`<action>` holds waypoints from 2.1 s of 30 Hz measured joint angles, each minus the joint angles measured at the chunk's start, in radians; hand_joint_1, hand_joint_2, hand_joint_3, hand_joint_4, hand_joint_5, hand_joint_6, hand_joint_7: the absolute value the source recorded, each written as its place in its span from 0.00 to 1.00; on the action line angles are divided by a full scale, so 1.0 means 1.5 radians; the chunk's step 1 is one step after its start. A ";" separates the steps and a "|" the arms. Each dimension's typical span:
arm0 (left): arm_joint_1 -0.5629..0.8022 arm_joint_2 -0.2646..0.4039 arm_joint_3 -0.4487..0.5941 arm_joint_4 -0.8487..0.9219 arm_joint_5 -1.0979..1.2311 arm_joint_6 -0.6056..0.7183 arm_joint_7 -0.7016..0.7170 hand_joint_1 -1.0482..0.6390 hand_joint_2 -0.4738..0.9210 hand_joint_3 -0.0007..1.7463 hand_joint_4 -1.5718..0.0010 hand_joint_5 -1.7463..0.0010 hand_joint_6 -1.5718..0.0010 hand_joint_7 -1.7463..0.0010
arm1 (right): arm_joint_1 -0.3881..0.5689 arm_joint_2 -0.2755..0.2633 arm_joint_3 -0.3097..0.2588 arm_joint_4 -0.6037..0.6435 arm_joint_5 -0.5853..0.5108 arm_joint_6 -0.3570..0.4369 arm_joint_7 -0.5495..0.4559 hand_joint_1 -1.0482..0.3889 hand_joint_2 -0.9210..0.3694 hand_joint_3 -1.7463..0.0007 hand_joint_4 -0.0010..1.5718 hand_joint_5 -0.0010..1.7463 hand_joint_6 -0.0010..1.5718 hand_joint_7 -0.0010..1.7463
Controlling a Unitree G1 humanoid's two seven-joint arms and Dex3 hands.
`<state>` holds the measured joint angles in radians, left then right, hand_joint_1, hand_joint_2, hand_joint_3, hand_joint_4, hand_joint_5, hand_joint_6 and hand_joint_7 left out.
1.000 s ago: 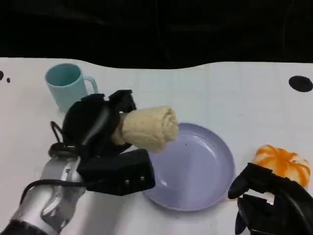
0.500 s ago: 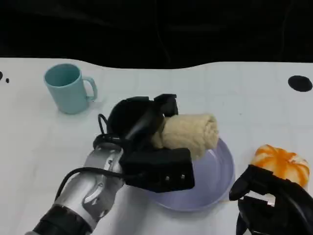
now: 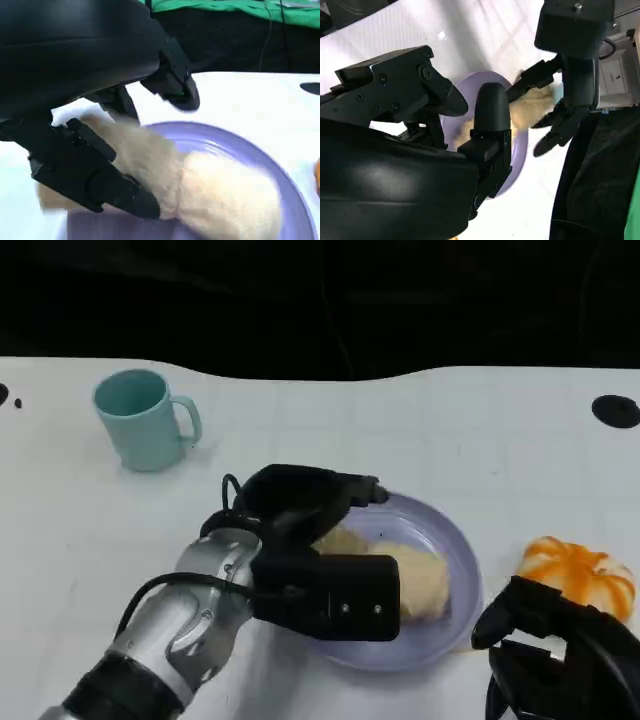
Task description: Grasp the towel on the left side of the plate with the left hand and place it into the plate.
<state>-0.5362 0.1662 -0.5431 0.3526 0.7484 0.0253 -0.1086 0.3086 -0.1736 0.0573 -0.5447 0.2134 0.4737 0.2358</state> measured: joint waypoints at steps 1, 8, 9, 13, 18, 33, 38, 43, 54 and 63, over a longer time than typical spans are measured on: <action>0.000 0.002 -0.001 -0.004 0.001 0.000 -0.001 0.14 1.00 0.01 0.89 0.94 0.90 1.00 | 0.000 0.000 0.000 0.000 0.000 0.000 0.000 0.66 0.16 0.41 0.41 1.00 0.33 0.90; 0.004 0.014 -0.002 -0.030 0.003 -0.001 -0.007 0.12 1.00 0.00 0.91 0.93 0.91 1.00 | 0.000 0.000 -0.002 0.000 0.000 0.000 0.001 0.66 0.16 0.41 0.41 1.00 0.33 0.90; 0.007 0.017 -0.001 -0.036 0.003 -0.001 -0.007 0.12 1.00 0.00 0.90 0.93 0.91 1.00 | 0.000 0.000 -0.002 0.000 0.000 0.000 0.001 0.66 0.16 0.41 0.41 1.00 0.33 0.90; 0.033 0.036 0.007 -0.068 -0.003 -0.016 -0.007 0.13 1.00 0.02 0.86 0.90 0.89 0.99 | 0.000 0.000 -0.002 0.000 -0.001 0.000 0.001 0.66 0.16 0.41 0.41 1.00 0.33 0.90; 0.082 0.063 0.038 -0.126 -0.019 -0.035 -0.007 0.22 0.99 0.01 0.81 0.86 0.85 0.97 | 0.000 0.000 -0.001 0.000 -0.002 -0.002 0.000 0.66 0.16 0.41 0.41 1.00 0.33 0.90; 0.322 0.047 0.220 -0.259 -0.249 -0.223 0.087 0.60 0.70 0.57 0.48 0.29 0.42 0.58 | 0.001 -0.001 0.005 -0.006 -0.003 -0.004 0.000 0.65 0.17 0.40 0.43 1.00 0.33 0.91; 0.366 0.020 0.255 -0.258 -0.327 -0.279 0.089 0.60 0.63 0.77 0.40 0.21 0.44 0.33 | 0.001 -0.001 0.006 -0.009 -0.003 -0.004 0.000 0.65 0.17 0.39 0.43 1.00 0.34 0.91; 0.438 -0.031 0.269 -0.313 -0.447 -0.228 0.070 0.56 0.61 0.82 0.39 0.03 0.44 0.19 | 0.001 -0.001 0.008 -0.014 -0.002 0.003 -0.002 0.65 0.18 0.39 0.43 1.00 0.33 0.90; 0.607 -0.067 0.290 -0.533 -0.674 0.062 0.024 0.56 0.63 0.82 0.41 0.00 0.51 0.03 | -0.001 -0.002 0.006 -0.015 0.000 0.007 -0.002 0.65 0.19 0.39 0.43 1.00 0.33 0.90; 0.638 -0.068 0.325 -0.586 -0.785 0.176 0.006 0.57 0.63 0.83 0.42 0.00 0.51 0.05 | 0.004 -0.002 -0.006 -0.015 0.001 -0.005 0.004 0.66 0.18 0.39 0.43 1.00 0.34 0.90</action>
<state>0.4211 0.0638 -0.0562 -0.5259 -0.4287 0.2897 -0.0992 0.3143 -0.1760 0.0485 -0.5669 0.2142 0.4660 0.2421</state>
